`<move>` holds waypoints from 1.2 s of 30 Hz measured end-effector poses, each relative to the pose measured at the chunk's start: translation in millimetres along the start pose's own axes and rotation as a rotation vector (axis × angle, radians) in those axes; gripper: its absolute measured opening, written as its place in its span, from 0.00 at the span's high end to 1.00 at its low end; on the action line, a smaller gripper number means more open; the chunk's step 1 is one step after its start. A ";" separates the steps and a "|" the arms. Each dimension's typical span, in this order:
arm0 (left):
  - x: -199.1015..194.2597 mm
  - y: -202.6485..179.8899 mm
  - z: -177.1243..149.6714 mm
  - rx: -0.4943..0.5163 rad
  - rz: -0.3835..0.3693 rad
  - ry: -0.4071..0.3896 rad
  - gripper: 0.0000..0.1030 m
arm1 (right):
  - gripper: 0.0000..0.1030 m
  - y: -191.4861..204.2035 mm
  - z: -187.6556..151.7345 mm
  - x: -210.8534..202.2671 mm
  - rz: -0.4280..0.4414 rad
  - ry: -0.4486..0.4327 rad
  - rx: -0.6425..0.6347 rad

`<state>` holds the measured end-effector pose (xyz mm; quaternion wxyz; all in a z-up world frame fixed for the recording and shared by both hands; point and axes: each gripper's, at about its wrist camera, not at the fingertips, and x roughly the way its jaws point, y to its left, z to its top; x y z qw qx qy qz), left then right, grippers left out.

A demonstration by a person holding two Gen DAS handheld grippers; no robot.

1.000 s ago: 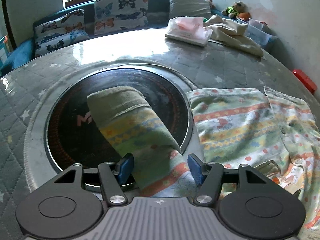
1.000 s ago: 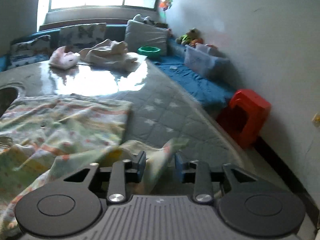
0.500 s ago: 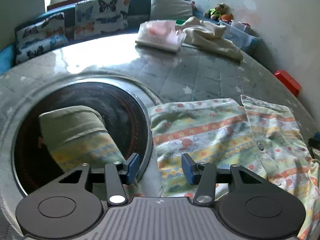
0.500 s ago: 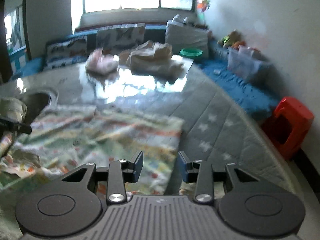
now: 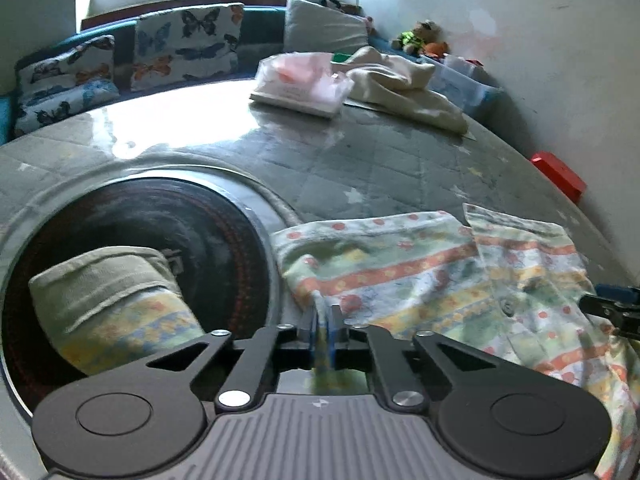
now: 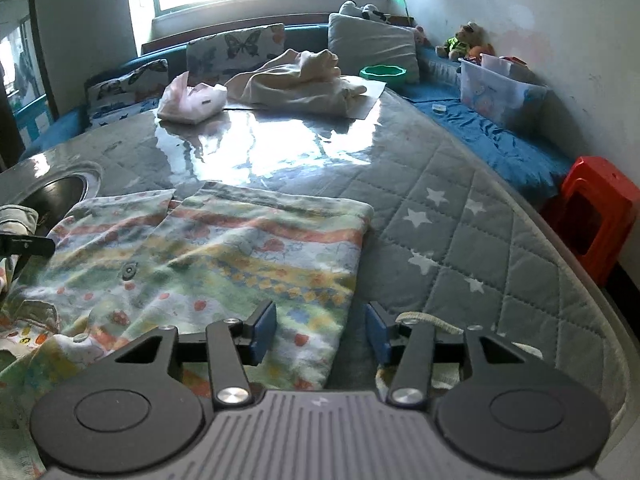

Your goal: Fold clothes

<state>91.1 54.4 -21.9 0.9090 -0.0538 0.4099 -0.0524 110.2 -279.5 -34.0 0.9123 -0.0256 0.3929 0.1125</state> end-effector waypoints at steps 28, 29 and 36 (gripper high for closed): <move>-6.3 10.1 -9.1 0.006 0.041 -0.062 0.99 | 0.38 21.0 5.7 4.0 0.026 0.035 -0.049; -6.7 12.7 -9.6 0.002 0.056 -0.068 0.99 | 0.38 24.3 6.9 5.1 0.034 0.037 -0.058; -13.6 46.7 -12.9 -0.035 0.173 -0.096 0.99 | 0.35 66.0 24.4 22.7 0.095 0.037 -0.141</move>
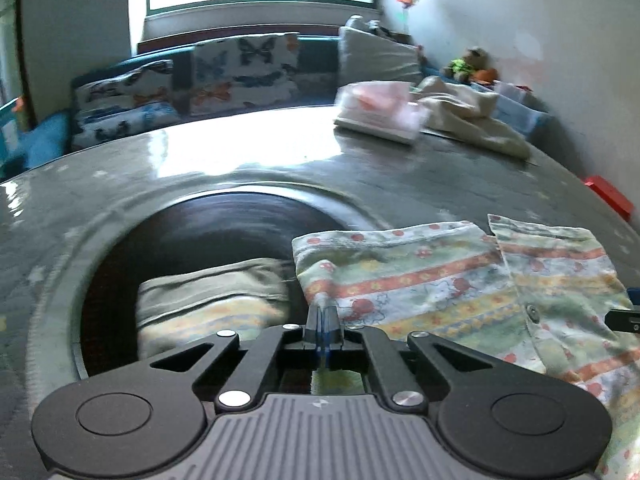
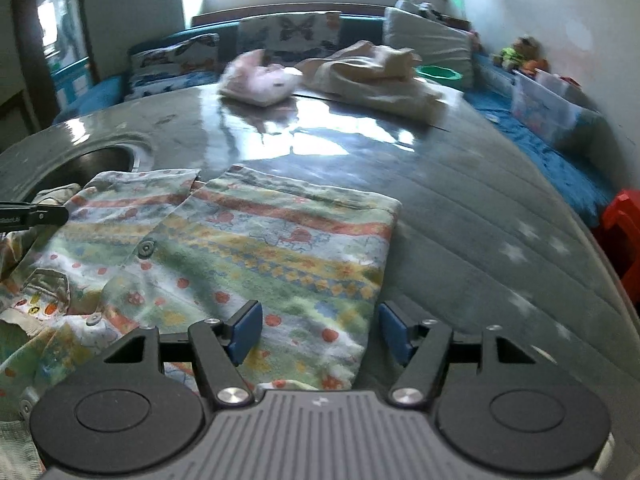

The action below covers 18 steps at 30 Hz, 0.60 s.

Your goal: Fold clothes

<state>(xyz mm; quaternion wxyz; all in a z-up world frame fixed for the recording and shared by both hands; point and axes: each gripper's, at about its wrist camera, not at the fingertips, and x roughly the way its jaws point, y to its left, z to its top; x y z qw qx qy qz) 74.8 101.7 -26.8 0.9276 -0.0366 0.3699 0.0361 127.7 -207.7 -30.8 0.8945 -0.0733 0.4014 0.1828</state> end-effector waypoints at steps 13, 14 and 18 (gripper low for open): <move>-17.2 95.7 -12.2 -0.160 0.214 -0.013 0.99 | 0.33 98.0 56.0 52.7 0.144 -0.022 -0.157; -19.8 103.1 -13.9 -0.176 0.227 -0.014 0.99 | 0.33 105.7 58.8 55.9 0.153 -0.025 -0.170; -28.1 121.2 -19.6 -0.204 0.239 -0.012 0.98 | 0.27 132.6 66.1 66.2 0.169 -0.027 -0.222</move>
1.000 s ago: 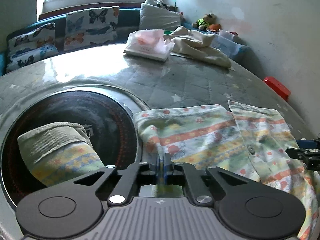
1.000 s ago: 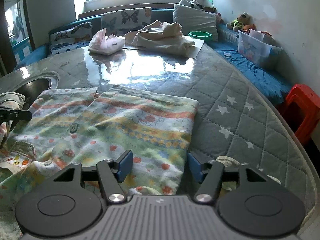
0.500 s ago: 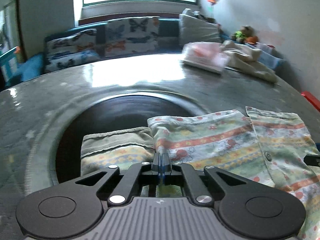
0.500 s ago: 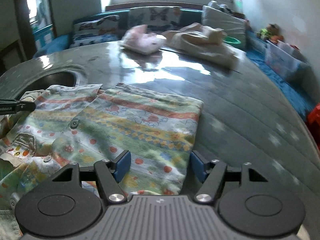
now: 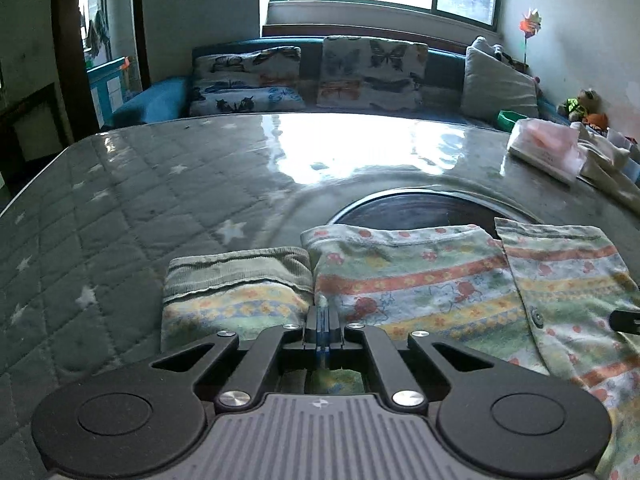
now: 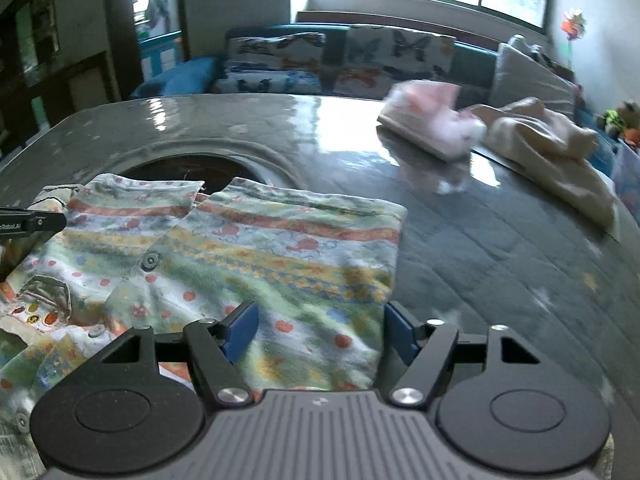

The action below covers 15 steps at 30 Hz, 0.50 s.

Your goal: Fold clothes

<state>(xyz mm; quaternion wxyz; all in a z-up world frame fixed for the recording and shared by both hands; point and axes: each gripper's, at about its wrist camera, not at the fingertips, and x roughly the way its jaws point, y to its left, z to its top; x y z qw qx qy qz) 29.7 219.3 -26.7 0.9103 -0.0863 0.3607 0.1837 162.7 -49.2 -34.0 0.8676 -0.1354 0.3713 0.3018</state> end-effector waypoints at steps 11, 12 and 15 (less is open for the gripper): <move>-25.0 10.2 -1.9 -0.022 -0.043 0.001 0.60 | 0.30 -23.9 -20.9 -61.4 -0.017 -0.060 0.029; -29.6 9.0 -2.5 -0.018 -0.050 -0.005 0.55 | 0.30 -31.6 -26.3 -71.3 -0.033 -0.066 0.044; -45.2 3.4 -4.8 0.000 -0.078 -0.027 0.51 | 0.30 -54.3 -47.7 -100.5 -0.097 -0.074 0.094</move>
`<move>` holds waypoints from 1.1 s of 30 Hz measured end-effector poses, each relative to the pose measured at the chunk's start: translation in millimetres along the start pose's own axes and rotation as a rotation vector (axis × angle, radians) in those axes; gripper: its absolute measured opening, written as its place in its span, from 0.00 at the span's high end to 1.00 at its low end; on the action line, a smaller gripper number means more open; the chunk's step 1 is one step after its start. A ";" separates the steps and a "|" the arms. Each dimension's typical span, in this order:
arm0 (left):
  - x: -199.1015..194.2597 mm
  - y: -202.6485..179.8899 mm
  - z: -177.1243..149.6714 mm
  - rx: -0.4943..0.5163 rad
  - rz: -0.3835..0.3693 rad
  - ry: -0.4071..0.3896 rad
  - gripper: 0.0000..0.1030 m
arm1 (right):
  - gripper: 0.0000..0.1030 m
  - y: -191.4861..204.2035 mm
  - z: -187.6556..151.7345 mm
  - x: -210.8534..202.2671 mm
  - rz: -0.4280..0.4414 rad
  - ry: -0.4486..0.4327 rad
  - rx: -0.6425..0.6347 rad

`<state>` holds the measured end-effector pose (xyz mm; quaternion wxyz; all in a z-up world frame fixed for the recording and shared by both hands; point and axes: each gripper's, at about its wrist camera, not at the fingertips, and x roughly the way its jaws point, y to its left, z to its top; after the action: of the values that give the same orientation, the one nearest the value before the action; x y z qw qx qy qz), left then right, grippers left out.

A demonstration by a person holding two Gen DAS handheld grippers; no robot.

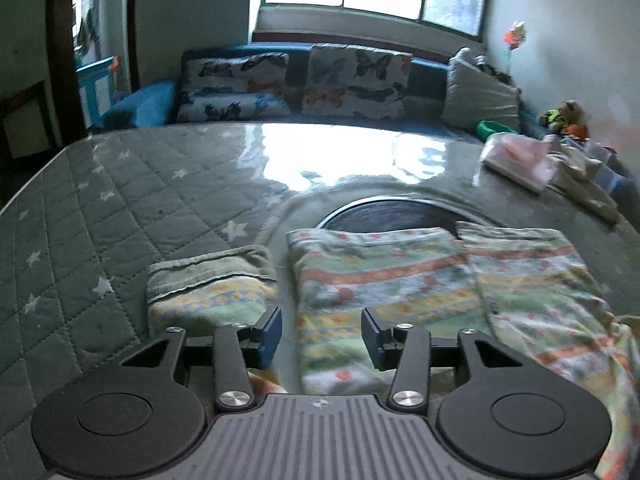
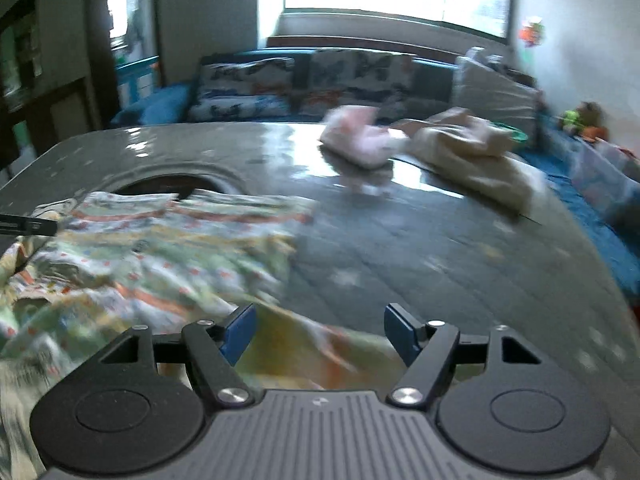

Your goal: Fold clothes

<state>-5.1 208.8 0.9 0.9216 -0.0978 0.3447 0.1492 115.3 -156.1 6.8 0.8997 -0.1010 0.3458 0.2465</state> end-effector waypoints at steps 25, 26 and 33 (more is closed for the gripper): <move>-47.8 -157.3 -75.3 0.387 -0.467 0.105 0.50 | 0.69 -73.2 -73.7 -21.2 -0.167 0.031 0.246; -46.3 -158.4 -76.6 0.391 -0.471 0.112 0.50 | 0.74 -72.0 -73.2 -21.0 -0.169 0.027 0.237; -42.6 -162.8 -84.7 0.430 -0.487 0.141 0.50 | 0.92 -62.8 -60.4 -38.5 -0.263 -0.054 0.086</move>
<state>-31.3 23.5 -21.2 0.9037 0.0095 0.3975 -0.1590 88.3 -245.6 -11.3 0.9368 -0.1004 0.3153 0.1140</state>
